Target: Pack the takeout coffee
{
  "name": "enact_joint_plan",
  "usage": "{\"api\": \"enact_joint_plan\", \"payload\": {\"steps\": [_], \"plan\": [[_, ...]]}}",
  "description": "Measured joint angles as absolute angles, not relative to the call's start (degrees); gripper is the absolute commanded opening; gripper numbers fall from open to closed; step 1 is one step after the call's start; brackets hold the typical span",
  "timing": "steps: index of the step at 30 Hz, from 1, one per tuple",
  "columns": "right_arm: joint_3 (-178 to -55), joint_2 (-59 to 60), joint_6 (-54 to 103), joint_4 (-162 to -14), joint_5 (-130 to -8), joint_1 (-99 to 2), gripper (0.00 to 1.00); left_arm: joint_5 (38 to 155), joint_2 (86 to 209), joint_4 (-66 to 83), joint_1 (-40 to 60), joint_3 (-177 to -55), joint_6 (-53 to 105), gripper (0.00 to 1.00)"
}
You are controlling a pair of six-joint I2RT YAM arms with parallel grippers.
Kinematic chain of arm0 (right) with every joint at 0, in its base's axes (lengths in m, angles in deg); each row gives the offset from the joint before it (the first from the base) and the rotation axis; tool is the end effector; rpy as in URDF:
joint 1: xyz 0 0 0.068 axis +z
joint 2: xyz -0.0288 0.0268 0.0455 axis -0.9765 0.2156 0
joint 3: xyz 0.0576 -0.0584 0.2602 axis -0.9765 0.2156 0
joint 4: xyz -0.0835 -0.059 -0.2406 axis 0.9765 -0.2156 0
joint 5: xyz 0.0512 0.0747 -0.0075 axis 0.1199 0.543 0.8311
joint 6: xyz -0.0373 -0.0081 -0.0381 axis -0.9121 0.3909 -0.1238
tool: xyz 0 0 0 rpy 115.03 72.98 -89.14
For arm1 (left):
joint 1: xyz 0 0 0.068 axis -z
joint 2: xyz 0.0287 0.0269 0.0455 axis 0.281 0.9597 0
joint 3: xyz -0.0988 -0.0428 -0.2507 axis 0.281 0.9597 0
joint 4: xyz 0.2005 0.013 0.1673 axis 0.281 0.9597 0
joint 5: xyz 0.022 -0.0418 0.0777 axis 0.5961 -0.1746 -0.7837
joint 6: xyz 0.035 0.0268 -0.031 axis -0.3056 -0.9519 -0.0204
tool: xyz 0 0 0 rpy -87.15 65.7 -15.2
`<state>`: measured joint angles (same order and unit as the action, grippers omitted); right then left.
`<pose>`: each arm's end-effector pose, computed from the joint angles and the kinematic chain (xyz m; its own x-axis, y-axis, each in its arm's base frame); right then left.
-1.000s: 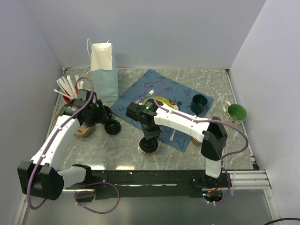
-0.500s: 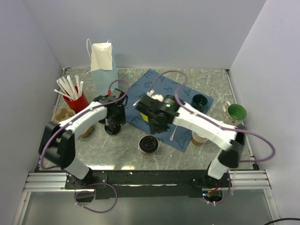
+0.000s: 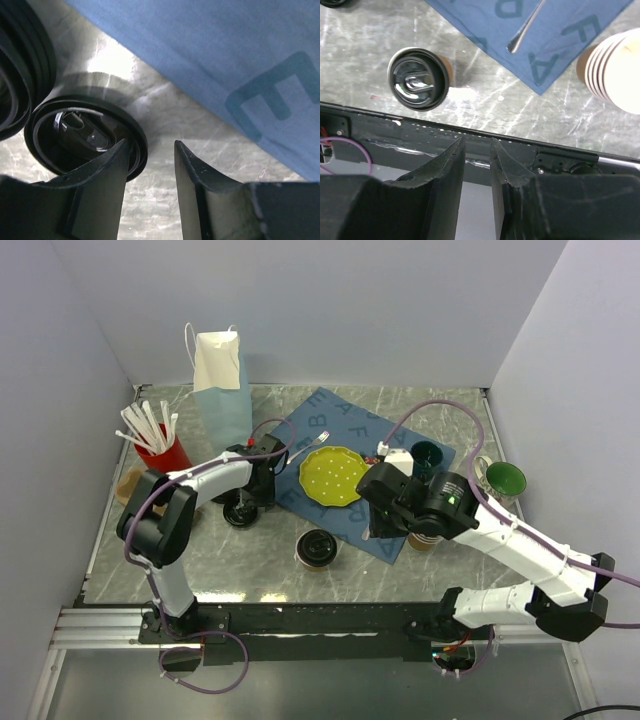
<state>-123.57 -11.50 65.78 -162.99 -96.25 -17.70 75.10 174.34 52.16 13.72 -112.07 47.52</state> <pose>0.1099 0.1660 0.3818 -0.8457 -0.0542 -0.5309 -0.1634 0.9734 0.1608 0.2981 -0.1632 0.1764 -0.9439 -0.0739 -0.3219 -0.0947 0.9943 0.0495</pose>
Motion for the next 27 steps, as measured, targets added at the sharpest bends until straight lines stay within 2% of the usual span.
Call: {"api": "enact_joint_plan", "payload": {"steps": [4,10,16,27], "plan": [[-121.69,-12.57,66.22,-163.01,-96.66,-17.7,0.34,75.05,175.15,50.7,13.72,-111.92,47.13,0.3],[-121.58,-12.61,65.89,-162.96,-97.49,-17.72,0.34,73.79,175.67,50.2,13.72,-111.02,46.78,0.2],[-121.58,-12.39,65.06,-162.83,-97.6,-17.87,0.34,73.04,175.47,50.66,13.79,-110.54,47.26,0.16],[-121.62,-11.15,64.01,-162.11,-97.65,-17.96,0.35,70.44,170.21,56.82,16.17,-113.8,48.26,0.16]]}}
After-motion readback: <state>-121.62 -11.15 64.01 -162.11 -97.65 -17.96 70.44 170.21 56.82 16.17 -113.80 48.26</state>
